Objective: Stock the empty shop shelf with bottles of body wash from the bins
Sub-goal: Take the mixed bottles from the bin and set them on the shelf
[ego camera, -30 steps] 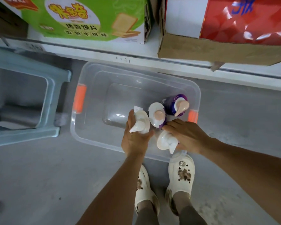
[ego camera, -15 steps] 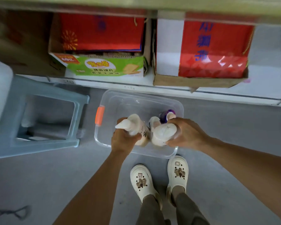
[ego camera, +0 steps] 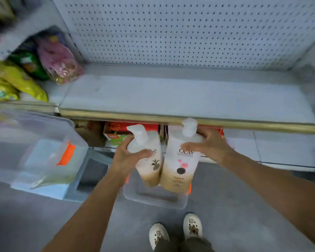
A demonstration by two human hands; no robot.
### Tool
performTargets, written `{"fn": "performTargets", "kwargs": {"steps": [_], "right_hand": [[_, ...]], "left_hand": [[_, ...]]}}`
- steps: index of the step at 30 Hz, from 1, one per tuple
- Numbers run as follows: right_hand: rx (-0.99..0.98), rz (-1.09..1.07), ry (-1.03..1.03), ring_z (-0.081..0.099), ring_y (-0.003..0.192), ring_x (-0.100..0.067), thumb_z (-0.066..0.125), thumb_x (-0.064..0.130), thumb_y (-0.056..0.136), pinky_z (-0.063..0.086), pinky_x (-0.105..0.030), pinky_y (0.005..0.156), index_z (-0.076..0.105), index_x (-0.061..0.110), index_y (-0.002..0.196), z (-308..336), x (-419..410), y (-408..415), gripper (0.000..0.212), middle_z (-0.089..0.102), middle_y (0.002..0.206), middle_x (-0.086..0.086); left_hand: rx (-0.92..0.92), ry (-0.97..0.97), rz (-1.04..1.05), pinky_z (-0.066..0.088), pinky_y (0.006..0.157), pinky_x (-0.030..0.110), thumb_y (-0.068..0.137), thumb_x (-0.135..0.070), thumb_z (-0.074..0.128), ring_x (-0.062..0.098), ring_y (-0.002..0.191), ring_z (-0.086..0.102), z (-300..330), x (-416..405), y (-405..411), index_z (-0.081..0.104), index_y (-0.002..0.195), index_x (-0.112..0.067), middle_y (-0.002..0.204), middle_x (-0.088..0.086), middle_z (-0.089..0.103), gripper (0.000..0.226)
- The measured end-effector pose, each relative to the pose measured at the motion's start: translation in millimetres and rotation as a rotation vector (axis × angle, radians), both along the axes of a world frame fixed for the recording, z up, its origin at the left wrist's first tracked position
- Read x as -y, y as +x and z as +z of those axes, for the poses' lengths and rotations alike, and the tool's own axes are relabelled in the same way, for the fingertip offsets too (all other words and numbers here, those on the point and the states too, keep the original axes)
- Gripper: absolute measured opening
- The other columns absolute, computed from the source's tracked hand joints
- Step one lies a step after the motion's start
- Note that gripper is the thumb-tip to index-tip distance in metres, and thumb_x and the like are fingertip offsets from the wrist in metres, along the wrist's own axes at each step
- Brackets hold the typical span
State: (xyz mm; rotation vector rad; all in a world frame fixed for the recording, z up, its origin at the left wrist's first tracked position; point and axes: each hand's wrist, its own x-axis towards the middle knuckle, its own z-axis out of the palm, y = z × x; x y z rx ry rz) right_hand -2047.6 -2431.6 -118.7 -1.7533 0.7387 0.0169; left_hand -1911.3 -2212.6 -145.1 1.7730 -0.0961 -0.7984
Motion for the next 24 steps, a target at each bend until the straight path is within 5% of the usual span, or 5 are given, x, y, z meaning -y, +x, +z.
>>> {"fn": "performTargets", "kwargs": {"steps": [5,9,15,21,24], "right_hand": [[0.222,-0.277,0.13,0.071,0.071,-0.019,0.082,0.022,0.073,0.057,-0.03,0.059,0.069,0.008,0.091,101,-13,-3,0.026,0.075,0.083,-0.006],[0.349,-0.423,0.228,0.071,0.065,-0.019,0.076,0.03,0.078,0.057,-0.03,0.062,0.069,0.01,0.08,170,-19,-5,0.022,0.076,0.081,-0.009],[0.398,-0.442,0.155,0.071,0.066,-0.02,0.073,0.048,0.076,0.055,-0.029,0.064,0.069,0.009,0.088,250,-1,-17,0.042,0.076,0.079,-0.007],[0.452,-0.449,0.048,0.067,0.057,-0.015,0.073,0.051,0.074,0.052,-0.023,0.058,0.069,0.012,0.078,310,36,-32,0.04,0.073,0.069,-0.002],[0.476,-0.431,0.004,0.069,0.058,-0.014,0.072,0.05,0.077,0.052,-0.023,0.058,0.07,0.011,0.08,334,64,-40,0.039,0.074,0.07,-0.001]], "left_hand": [[0.009,-0.198,-0.031,0.057,0.065,0.029,0.073,-0.013,0.083,0.019,0.086,0.073,111,18,-3,0.068,0.113,-0.016,0.098,0.005,0.076,0.044],[0.033,-0.319,-0.022,0.056,0.065,0.032,0.075,-0.029,0.078,0.024,0.083,0.072,181,30,-9,0.069,0.105,-0.017,0.094,0.008,0.076,0.034],[0.099,-0.33,-0.023,0.06,0.073,0.038,0.08,-0.043,0.074,0.025,0.081,0.074,260,61,-20,0.067,0.096,-0.01,0.088,0.008,0.077,0.037],[0.189,-0.36,-0.098,0.06,0.063,0.033,0.08,-0.048,0.072,0.024,0.071,0.073,318,102,-34,0.069,0.091,-0.009,0.081,0.009,0.077,0.041],[0.208,-0.383,-0.119,0.06,0.072,0.039,0.08,-0.048,0.072,0.025,0.075,0.074,337,130,-42,0.07,0.094,-0.008,0.083,0.009,0.077,0.042]]}}
